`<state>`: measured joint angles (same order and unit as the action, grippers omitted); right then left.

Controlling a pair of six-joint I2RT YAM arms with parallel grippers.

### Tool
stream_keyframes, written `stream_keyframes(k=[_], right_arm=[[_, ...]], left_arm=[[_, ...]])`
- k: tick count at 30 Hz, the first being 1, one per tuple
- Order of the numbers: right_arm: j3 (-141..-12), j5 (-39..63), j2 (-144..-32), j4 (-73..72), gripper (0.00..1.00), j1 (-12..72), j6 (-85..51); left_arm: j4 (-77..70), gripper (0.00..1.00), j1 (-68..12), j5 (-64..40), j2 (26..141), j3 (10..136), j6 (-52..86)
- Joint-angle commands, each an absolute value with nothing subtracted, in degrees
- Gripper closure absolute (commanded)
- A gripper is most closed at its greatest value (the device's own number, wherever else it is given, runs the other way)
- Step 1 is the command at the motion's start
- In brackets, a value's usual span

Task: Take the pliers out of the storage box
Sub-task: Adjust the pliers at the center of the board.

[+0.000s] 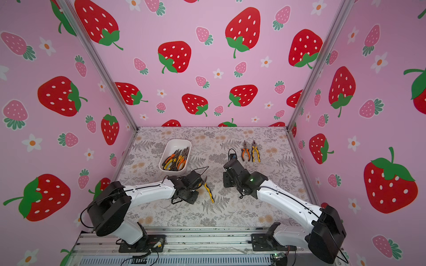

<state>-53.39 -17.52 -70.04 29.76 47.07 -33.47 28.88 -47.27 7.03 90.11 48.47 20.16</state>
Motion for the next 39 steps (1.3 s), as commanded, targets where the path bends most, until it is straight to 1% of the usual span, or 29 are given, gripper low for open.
stream_keyframes(k=[1,11,12,17,18,23,29,34,39], right_arm=[[-53.0,-17.0,-69.7,28.9,0.51,46.8,-34.0],[-52.6,-17.4,-69.2,29.0,0.51,46.8,-34.1],[-52.6,-17.3,-69.3,29.0,0.51,46.8,-34.2],[-52.4,-17.4,-69.1,29.0,0.51,46.8,-34.2],[-52.3,-17.3,-69.0,28.9,0.51,46.8,-34.2],[-52.3,-17.3,-69.0,29.0,0.51,46.7,-34.2],[-52.4,-16.6,-68.5,28.9,0.51,46.7,-34.5],[-52.9,-14.5,-69.6,28.1,0.51,46.7,-34.9],[-54.0,-11.4,-72.6,27.8,0.51,47.3,-35.7]], left_arm=[[30.5,0.69,-47.7,7.7,89.9,47.6,21.5],[30.3,0.69,-47.8,8.4,93.6,47.3,22.1],[30.4,0.72,-47.8,8.5,94.1,47.4,22.1],[30.6,0.97,-47.8,8.2,95.4,47.8,22.2],[30.6,1.00,-47.7,8.3,95.4,47.8,22.3],[29.9,1.00,-47.8,8.1,93.1,46.9,22.8],[28.6,1.00,-48.0,6.9,80.0,47.5,24.2],[27.9,1.00,-50.6,14.9,70.8,47.9,22.3],[24.2,1.00,-53.1,21.6,66.9,44.1,21.4]])
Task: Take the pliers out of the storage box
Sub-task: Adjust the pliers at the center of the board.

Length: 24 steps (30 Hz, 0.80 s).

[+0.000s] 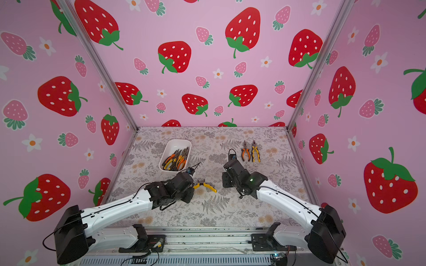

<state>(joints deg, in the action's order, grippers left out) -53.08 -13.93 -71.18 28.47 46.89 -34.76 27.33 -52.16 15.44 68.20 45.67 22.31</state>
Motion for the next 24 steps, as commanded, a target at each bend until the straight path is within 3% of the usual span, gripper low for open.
stream_keyframes(k=[1,11,15,21,24], right_arm=[[-54.1,-11.1,-72.9,27.7,0.51,47.5,-35.8],[-54.0,-11.0,-73.5,28.8,0.51,48.1,-36.2],[-54.1,-10.7,-71.9,31.0,0.51,48.1,-36.4],[-51.9,-11.8,-68.4,30.9,0.51,48.1,-37.4],[-52.2,-11.8,-68.3,31.3,0.51,48.1,-37.4]], left_arm=[[23.6,1.00,-53.2,21.9,66.6,43.6,21.6],[25.3,1.00,-53.5,14.3,71.6,45.1,25.6],[34.5,1.00,-51.3,2.1,73.9,54.5,36.1],[56.2,1.00,-49.6,0.3,78.6,72.2,47.3],[59.5,1.00,-46.9,-4.9,79.2,73.2,55.8]])
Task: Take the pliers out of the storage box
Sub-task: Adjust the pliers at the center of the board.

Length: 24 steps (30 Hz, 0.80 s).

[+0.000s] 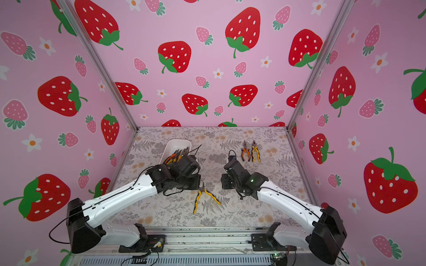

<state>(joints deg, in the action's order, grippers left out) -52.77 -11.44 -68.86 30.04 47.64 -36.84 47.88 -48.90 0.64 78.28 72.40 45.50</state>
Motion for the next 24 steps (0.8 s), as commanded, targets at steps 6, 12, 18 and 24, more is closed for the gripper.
stream_keyframes(k=[6,12,18,24], right_arm=[[-51.7,-11.1,-67.8,30.6,0.51,48.1,-37.9],[-52.3,-10.9,-68.8,30.4,0.51,48.1,-37.7],[-52.1,-10.8,-69.6,30.3,0.51,48.1,-37.0],[-56.0,-4.1,-77.8,34.3,0.51,49.1,-33.8]], left_arm=[[57.1,1.00,-41.3,-24.5,80.3,67.9,65.7],[64.2,1.00,-40.8,-21.1,83.8,73.2,60.0],[60.1,1.00,-41.7,-19.9,82.1,69.2,53.6],[56.5,1.00,-46.5,-16.2,82.1,58.2,43.7]])
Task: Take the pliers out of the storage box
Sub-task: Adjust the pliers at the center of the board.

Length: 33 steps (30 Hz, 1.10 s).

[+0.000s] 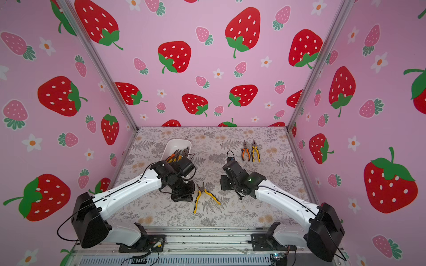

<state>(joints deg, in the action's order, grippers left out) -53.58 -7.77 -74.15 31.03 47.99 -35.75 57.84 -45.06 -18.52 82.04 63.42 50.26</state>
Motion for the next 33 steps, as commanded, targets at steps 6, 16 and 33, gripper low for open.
stream_keyframes(k=[6,16,33], right_arm=[[-56.1,-5.4,-78.3,34.7,0.51,50.0,-34.2],[-54.3,-5.4,-76.2,33.3,0.50,50.1,-34.4],[-55.2,-3.7,-76.9,41.0,0.51,52.6,-35.0]], left_arm=[[49.7,0.65,-47.7,-11.8,81.2,49.8,44.4],[49.7,0.44,-50.6,-8.5,86.3,56.5,46.4],[48.8,0.49,-55.2,-5.6,100.6,62.3,49.7]])
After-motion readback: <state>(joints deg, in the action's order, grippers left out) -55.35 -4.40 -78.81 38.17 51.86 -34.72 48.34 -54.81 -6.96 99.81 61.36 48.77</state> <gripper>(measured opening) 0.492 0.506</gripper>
